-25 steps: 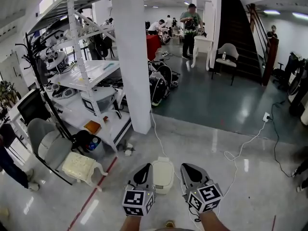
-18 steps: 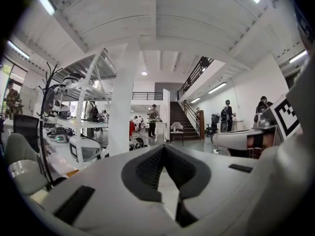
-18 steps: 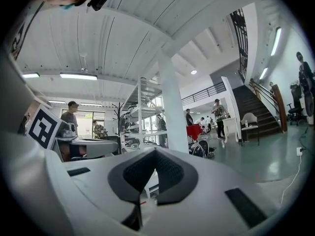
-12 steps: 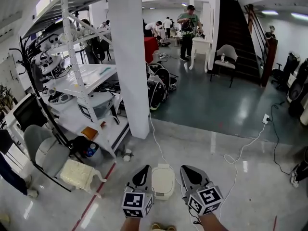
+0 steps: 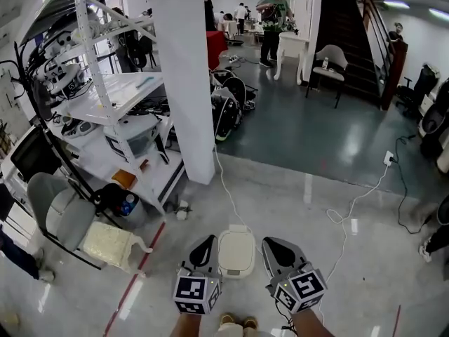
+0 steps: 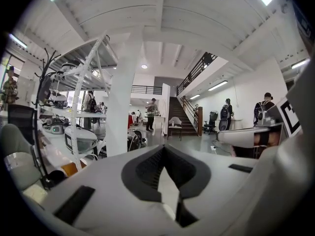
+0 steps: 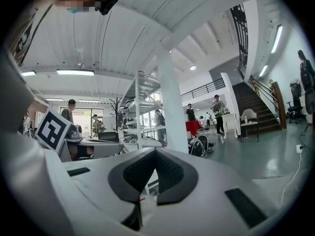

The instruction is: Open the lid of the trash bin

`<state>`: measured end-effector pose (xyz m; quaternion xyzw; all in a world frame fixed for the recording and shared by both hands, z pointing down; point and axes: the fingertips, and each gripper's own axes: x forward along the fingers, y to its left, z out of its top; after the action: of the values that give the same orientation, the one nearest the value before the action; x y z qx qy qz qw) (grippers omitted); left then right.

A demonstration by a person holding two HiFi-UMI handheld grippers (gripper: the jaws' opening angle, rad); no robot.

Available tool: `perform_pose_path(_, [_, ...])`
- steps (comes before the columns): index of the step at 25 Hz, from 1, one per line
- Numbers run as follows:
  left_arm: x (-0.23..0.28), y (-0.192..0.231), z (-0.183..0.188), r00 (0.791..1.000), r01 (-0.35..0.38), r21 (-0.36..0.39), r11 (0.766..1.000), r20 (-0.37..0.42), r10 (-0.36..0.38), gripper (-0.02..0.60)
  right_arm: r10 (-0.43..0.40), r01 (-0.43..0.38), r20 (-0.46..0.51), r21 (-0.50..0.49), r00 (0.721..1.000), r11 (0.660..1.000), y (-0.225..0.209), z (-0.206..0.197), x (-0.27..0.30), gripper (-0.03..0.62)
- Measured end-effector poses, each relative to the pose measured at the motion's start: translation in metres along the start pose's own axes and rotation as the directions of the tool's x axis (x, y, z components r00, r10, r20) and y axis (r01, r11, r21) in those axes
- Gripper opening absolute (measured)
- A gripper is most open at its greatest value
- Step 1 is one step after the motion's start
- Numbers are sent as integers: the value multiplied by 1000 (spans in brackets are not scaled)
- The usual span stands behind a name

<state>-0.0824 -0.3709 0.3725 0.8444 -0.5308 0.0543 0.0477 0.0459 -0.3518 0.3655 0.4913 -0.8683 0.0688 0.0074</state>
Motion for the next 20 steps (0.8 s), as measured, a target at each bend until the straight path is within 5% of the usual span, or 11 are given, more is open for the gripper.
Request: perform_pose_path(20, [33,3,-108,996,24,-34,999,-90,-27,-11,-5,9,-105,45,994,999,-19,-104,21,35])
